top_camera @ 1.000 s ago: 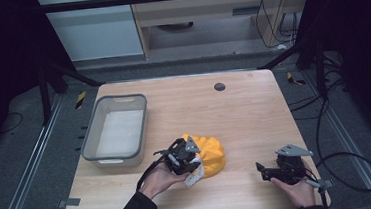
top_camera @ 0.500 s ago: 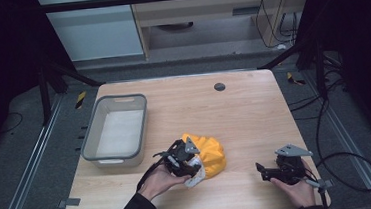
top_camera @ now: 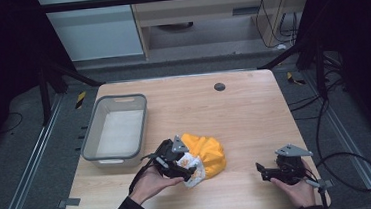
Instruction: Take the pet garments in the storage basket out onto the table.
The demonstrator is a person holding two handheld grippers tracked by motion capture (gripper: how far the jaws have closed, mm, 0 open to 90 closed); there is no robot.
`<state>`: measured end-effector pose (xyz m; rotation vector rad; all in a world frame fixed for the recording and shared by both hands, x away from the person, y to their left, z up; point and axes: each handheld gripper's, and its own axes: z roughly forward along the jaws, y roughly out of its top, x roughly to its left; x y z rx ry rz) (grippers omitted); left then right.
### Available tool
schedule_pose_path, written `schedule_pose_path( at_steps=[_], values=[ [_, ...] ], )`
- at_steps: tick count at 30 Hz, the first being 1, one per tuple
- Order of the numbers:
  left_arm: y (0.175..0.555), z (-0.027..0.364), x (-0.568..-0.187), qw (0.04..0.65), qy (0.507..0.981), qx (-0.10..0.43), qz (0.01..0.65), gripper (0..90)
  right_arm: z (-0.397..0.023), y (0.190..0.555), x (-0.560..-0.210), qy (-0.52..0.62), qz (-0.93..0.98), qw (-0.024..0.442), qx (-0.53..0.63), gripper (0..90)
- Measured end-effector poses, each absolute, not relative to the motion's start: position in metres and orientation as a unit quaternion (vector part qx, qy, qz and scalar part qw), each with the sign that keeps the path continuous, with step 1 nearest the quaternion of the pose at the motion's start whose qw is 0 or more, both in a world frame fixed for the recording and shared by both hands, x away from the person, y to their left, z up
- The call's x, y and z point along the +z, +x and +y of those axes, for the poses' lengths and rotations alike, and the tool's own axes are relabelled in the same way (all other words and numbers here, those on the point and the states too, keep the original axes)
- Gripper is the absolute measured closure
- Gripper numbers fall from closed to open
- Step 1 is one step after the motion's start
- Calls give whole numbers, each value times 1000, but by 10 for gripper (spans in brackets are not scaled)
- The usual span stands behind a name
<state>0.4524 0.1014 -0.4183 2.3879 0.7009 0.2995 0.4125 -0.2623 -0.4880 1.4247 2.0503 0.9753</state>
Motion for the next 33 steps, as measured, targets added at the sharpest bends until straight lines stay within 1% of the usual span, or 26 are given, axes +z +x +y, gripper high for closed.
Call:
schedule_pose_path(
  at_steps=[3, 8, 14, 18, 23, 33],
  values=[
    [450, 107, -417, 321, 901, 114, 270, 212, -262, 412, -488, 519, 744, 226, 355, 89],
    [442, 128, -413, 339, 883, 139, 292, 200, -262, 412, -488, 515, 746, 232, 353, 89],
    [433, 149, -407, 375, 857, 159, 315, 192, -262, 412, -488, 516, 745, 232, 354, 87],
    [425, 162, -409, 386, 845, 170, 327, 192, -262, 412, -488, 516, 745, 232, 353, 86],
    [418, 172, -413, 388, 840, 175, 336, 193, -262, 412, -488, 515, 745, 233, 353, 84],
    [405, 200, -434, 376, 833, 176, 365, 194, -263, 411, -488, 517, 745, 232, 353, 79]
  ],
)
